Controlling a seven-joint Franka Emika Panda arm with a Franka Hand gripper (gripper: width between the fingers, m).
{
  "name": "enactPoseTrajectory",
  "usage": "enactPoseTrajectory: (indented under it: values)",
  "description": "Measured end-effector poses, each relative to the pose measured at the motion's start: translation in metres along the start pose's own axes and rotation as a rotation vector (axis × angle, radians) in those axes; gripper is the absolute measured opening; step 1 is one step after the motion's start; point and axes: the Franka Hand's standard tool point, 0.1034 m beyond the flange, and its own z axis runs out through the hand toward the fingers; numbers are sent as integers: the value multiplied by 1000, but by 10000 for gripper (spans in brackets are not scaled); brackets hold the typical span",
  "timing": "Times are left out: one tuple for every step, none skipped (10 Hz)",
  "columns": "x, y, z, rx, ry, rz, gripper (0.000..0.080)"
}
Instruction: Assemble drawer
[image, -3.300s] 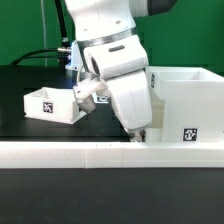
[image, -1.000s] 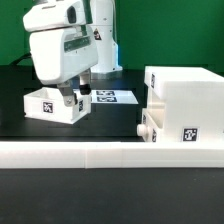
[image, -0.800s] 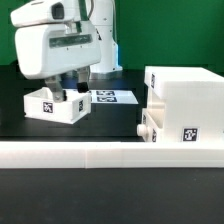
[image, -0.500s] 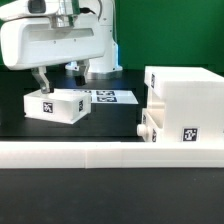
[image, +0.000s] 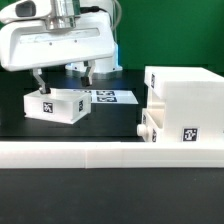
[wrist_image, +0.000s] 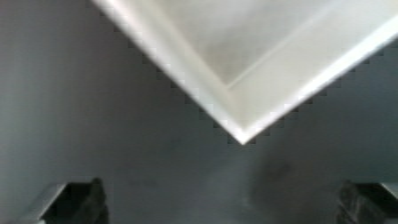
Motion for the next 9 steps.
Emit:
enactPoseTrajectory:
  values:
    - [2, -6, -5, -19, 16, 126, 649]
    - [3, -20, -7, -33, 23, 259, 649]
    - [3, -25, -6, -32, 18, 346, 649]
    - [3, -25, -5, -26, 21, 407, 649]
    - [3, -25, -5, -21, 24, 462, 649]
    - [3, -25, -5, -16, 25, 515, 649]
    - [3, -26, -5, -13, 26, 557, 649]
    - [3, -27, -4, -8, 28, 620, 649]
    - [2, -27, -4, -5, 26, 659, 649]
